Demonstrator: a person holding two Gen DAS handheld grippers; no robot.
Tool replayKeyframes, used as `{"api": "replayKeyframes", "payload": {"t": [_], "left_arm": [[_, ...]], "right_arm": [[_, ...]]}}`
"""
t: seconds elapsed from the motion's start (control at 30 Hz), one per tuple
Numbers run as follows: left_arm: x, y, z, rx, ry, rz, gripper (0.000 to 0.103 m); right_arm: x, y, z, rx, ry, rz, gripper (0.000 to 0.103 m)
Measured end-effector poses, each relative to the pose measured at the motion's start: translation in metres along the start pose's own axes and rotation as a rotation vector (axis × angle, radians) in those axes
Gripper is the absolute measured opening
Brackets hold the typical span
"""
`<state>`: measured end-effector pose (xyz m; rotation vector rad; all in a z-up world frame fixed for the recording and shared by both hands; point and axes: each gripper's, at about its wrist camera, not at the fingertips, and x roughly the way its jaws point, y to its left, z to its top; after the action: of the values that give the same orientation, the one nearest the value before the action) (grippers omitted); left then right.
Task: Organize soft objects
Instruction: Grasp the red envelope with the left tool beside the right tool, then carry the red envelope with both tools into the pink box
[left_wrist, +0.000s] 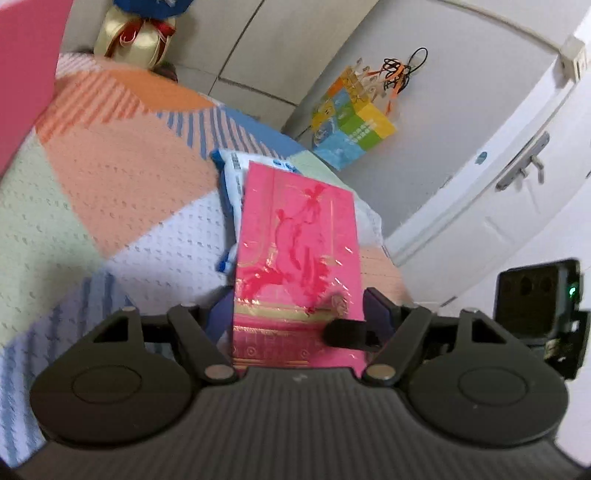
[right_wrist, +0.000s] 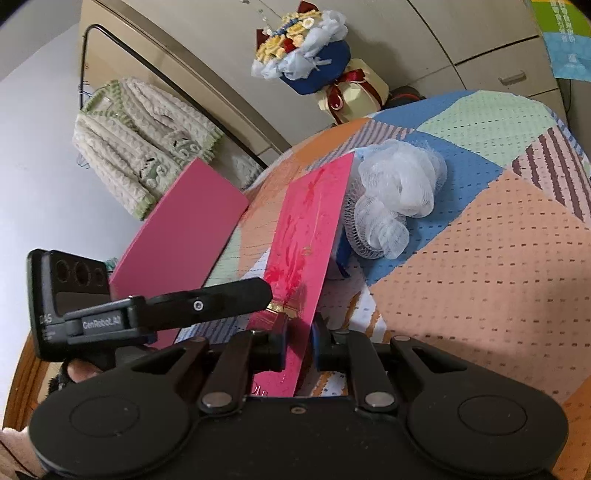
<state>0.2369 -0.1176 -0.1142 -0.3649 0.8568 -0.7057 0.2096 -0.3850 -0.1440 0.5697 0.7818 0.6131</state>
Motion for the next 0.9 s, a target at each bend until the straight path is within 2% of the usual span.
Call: {"api": "replayKeyframes", "payload": {"t": [0.13, 0.27, 0.4, 0.6, 0.9], "left_arm": [[-0.005, 0.000, -0.002, 0.002, 0.029, 0.040, 0.049], [-0.014, -0.004, -0.008, 0.023, 0.049, 0.078, 0.038], [-0.026, -0.008, -0.016, 0.014, 0.044, 0.099, 0.028], [-0.058, -0.021, -0.024, 0.055, 0.018, 0.126, 0.026], [-0.106, -0.020, -0.043, 0.056, 0.052, 0.133, 0.026]], "right_arm": [[-0.004, 0.002, -0.005, 0.007, -0.012, -0.010, 0.014], [-0.010, 0.012, -0.009, -0.002, -0.017, -0.020, 0.014], [-0.013, 0.031, -0.014, -0.030, -0.017, -0.092, 0.014], [-0.023, 0.068, -0.022, -0.116, -0.040, -0.138, 0.015], [-0.029, 0.120, -0.046, -0.208, -0.024, -0.189, 0.015]]}}
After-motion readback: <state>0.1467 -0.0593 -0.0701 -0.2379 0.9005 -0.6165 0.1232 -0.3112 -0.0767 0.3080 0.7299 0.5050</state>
